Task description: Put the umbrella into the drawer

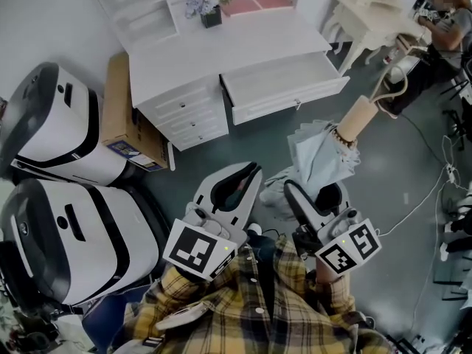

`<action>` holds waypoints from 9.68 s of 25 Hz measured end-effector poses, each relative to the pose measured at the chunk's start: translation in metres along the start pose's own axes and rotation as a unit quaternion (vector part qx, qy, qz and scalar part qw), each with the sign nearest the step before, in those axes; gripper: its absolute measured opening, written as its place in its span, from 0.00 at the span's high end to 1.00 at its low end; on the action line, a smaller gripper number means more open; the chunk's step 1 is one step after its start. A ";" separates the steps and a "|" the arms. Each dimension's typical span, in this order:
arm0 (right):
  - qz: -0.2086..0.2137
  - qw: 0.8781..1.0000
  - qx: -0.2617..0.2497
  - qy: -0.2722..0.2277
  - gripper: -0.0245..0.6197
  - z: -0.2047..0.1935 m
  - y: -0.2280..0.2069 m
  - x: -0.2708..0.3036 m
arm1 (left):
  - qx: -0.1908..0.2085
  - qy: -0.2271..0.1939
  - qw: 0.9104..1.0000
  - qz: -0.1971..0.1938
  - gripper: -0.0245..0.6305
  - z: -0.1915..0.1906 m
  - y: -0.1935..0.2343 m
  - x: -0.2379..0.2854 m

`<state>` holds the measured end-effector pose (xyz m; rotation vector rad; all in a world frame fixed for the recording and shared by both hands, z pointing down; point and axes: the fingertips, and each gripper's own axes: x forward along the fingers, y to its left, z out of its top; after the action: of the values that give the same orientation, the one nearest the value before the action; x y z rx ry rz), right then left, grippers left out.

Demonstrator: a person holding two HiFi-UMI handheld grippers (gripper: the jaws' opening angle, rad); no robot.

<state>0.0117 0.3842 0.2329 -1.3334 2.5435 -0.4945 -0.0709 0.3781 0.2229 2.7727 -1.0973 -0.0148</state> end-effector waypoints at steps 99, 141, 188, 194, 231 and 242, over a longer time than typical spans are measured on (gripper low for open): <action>-0.147 0.974 0.139 0.101 0.46 0.020 -0.425 0.329 | -0.072 0.106 0.992 -0.016 0.90 -0.027 0.274 0.420; -0.403 0.801 0.436 0.078 0.47 -0.184 -0.496 0.299 | -0.065 0.246 0.966 -0.051 0.90 -0.181 0.267 0.413; -0.496 0.720 0.463 0.145 0.47 -0.285 -0.516 0.301 | -0.106 0.304 0.947 0.002 0.90 -0.261 0.300 0.406; -0.490 0.716 0.474 0.151 0.46 -0.289 -0.518 0.304 | -0.105 0.300 0.948 0.004 0.90 -0.257 0.298 0.409; -0.493 0.715 0.478 0.131 0.45 -0.243 -0.507 0.298 | -0.070 0.249 0.965 0.031 0.90 -0.194 0.310 0.413; -0.410 0.780 0.461 0.101 0.45 -0.168 -0.491 0.328 | -0.053 0.228 0.972 0.020 0.90 -0.164 0.299 0.416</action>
<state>0.1370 -0.1148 0.5671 -1.8506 1.2228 -1.8019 0.0408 -0.0961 0.4507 2.4756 -0.9927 0.5236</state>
